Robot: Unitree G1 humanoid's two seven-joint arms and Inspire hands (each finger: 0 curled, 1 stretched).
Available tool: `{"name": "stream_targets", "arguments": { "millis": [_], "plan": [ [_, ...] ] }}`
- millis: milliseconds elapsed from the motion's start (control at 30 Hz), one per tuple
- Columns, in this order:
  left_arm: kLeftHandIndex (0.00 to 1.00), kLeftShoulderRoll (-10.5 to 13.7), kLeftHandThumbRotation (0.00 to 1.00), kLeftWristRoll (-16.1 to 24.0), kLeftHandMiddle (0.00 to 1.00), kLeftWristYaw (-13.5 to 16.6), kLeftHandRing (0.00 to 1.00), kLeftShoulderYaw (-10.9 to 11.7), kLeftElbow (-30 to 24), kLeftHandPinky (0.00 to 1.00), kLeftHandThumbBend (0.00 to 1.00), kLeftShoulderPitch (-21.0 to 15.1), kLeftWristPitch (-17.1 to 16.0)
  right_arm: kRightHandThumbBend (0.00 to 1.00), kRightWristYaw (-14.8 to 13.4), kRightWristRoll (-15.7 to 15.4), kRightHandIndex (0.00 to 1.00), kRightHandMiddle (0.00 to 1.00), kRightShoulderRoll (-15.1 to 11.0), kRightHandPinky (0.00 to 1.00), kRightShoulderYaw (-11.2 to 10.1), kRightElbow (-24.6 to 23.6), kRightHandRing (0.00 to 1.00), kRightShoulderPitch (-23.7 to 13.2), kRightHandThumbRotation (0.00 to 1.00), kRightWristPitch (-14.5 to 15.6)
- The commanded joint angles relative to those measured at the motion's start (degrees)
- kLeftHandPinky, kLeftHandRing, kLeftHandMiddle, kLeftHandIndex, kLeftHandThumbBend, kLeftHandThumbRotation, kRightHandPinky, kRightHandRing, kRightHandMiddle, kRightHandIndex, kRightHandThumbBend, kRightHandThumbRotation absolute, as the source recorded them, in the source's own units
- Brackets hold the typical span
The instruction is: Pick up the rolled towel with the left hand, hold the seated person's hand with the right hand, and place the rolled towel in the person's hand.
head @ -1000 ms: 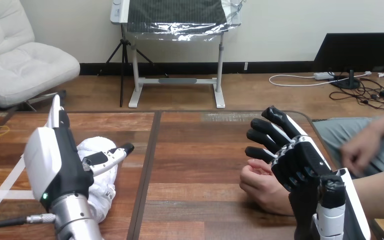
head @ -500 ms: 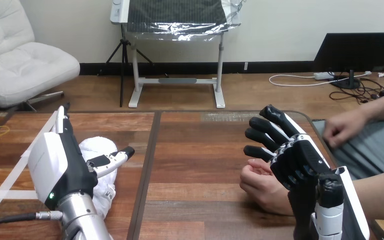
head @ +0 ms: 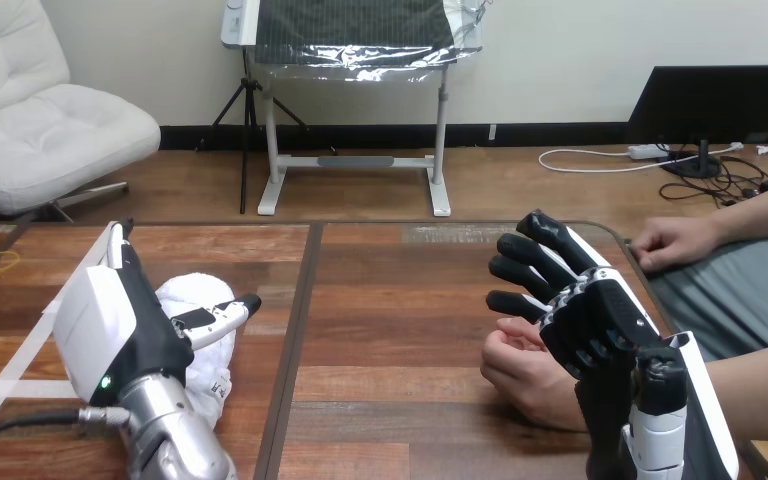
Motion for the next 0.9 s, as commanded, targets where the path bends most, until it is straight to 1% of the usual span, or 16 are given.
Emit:
{"name": "stream_targets", "arguments": {
  "millis": [0,200,267,433,500,867],
  "plan": [
    [0.9,2.1,0.25,3.1,0.91,0.8,0.88,-2.5,2.5,0.81,0.96,-5.7,1.9,0.76,0.0,0.0,0.87,0.84,1.0,0.76,-0.2,-1.2,0.83,-3.0,1.0,-1.5],
    [0.92,2.0,0.27,3.4,0.95,0.7,0.93,-2.6,4.3,0.96,0.95,-7.4,4.1,0.76,-0.1,-0.2,0.87,0.84,1.0,0.76,-0.2,-1.3,0.83,-2.9,1.0,-1.5],
    [0.92,2.1,0.27,3.3,0.96,0.9,0.94,-2.7,4.9,0.97,0.95,-7.9,4.6,0.76,-0.2,-0.3,0.87,0.84,1.0,0.76,-0.3,-1.2,0.83,-2.9,1.0,-1.6],
    [0.94,2.3,0.29,3.3,0.98,1.0,0.97,-3.0,6.0,0.99,0.96,-8.8,5.9,0.76,-0.2,-0.3,0.86,0.84,1.0,0.76,-0.4,-1.1,0.83,-2.8,1.0,-1.8],
    [0.95,2.5,0.3,3.8,0.99,0.3,0.99,-3.5,6.5,1.0,0.95,-9.3,7.2,0.76,-0.1,-0.2,0.86,0.85,0.9,0.76,-0.5,-1.0,0.83,-2.8,1.0,-1.9],
    [0.98,3.7,0.37,4.9,1.0,-0.5,1.0,-5.5,9.7,1.0,0.95,-11.6,11.0,0.76,0.2,0.3,0.86,0.85,0.8,0.77,-0.5,-0.7,0.84,-2.8,1.0,-2.4]
  ]
}}
